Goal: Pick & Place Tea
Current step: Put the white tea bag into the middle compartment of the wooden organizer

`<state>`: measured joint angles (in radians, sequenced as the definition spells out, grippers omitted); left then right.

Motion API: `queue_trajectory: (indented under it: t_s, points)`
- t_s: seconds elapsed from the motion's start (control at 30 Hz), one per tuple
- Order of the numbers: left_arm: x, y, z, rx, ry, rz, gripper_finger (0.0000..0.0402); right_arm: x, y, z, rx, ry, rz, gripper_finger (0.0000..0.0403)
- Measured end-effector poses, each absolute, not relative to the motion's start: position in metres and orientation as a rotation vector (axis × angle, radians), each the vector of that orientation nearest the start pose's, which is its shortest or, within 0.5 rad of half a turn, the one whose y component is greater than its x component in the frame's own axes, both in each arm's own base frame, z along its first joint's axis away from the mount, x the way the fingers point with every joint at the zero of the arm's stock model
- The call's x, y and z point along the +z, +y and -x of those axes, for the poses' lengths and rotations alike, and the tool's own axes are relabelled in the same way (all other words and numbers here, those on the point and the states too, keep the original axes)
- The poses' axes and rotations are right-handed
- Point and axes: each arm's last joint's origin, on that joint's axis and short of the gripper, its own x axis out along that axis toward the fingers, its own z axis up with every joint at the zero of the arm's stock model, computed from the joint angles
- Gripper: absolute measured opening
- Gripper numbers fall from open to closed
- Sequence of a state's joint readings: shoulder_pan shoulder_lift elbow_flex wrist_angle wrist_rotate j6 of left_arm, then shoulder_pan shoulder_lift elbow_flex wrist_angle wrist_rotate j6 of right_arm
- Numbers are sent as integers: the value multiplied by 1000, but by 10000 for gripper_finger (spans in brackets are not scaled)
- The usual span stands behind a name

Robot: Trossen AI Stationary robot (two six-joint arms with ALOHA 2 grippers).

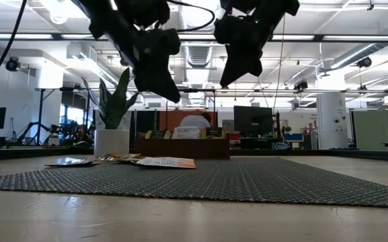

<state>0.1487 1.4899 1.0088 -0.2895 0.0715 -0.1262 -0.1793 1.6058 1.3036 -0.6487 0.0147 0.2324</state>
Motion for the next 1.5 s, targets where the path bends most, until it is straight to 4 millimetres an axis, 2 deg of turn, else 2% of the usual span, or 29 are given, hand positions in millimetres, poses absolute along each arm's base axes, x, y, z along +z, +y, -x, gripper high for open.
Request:
queue_trajectory:
  t_s: [0.3, 0.5, 0.7, 0.9, 1.13, 1.33, 1.5]
  points:
    - [239, -10, -313, 169, 754, 267, 80, 272, -9, -337, -111, 950, -236, 9]
    - [240, -50, -309, 187, 737, 311, 80, 272, 13, -338, -73, 941, -236, 9]
    - [235, -79, -301, 214, 730, 361, 80, 270, 32, -346, -29, 842, -314, 9]
    - [202, -91, -283, 278, 789, 482, 80, 247, 49, -360, 37, 871, -368, 9]
    - [182, -98, -274, 362, 560, 643, 80, 209, 55, -371, 20, 979, -361, 9]
    - [155, -90, -260, 455, 441, 867, 80, 183, 50, -383, 1, 1016, -365, 9]
    - [140, -84, -249, 468, 369, 1062, 80, 166, 34, -395, -12, 1045, -399, 9]
